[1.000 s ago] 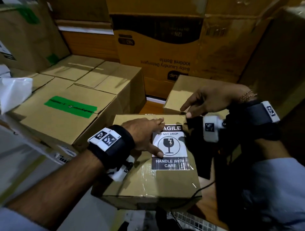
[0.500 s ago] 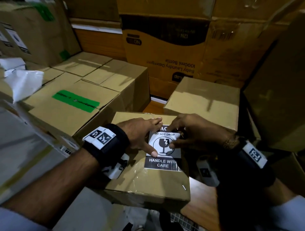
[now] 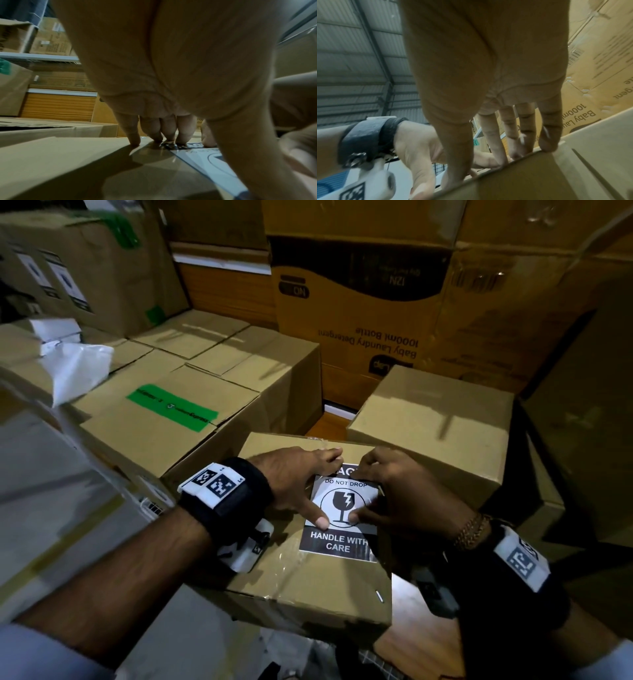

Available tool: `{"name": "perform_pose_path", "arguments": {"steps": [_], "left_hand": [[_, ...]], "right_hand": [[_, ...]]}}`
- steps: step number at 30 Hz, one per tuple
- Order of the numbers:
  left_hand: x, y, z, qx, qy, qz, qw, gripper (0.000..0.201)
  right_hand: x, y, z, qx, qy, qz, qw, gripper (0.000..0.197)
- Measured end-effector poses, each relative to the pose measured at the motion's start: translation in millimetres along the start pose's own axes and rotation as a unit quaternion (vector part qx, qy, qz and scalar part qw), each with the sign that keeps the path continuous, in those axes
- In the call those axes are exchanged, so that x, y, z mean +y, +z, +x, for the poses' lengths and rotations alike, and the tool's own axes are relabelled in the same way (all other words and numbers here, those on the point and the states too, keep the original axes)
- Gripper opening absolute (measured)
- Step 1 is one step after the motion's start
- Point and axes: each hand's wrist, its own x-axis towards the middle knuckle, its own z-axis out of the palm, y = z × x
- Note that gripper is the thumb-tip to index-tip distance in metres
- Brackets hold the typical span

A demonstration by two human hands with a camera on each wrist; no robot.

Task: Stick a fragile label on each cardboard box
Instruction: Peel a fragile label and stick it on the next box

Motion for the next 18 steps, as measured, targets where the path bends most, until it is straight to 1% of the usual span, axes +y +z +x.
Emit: {"name": "perform_pose_path", "arguments": {"steps": [6,8,10,12,15,18], "left_hand": [[4.8,-2.6,-4.6,-0.007,-0.007,-0.008,1.000,0.111],[8.8,-3.5,-7.3,0.000,-0.013,-0.015,1.000,0.108],[11.8,-1.6,-9.7,0.015,-0.014,-0.011,1.000,0.107],[13.4,2.4,-11.7,0.023,-0.012,0.006,1.000,0.108],[12.9,7.4,-15.2,-0.007,0.000,0.029,1.000,0.113],[12.5,8.7,-16.5,-0.037,0.003,0.030,0.999,0.121]], "right_hand": [[-0.3,3.2,-9.9,0.016,0.013,0.015,1.000,0.073],[1.4,5.7,-12.5,0.009,0.016,0.004,1.000,0.085],[3.2,8.6,-13.3,-0.012,0.018,-0.013,1.000,0.099],[3.8,10.7,-13.3,-0.035,0.020,-0.027,0.999,0.107],[-1.6,8.9,-15.5,-0.079,0.010,-0.036,0.996,0.119],[-9.7,3.4,-17.4,-0.113,0.009,-0.045,0.993,0.126]]}}
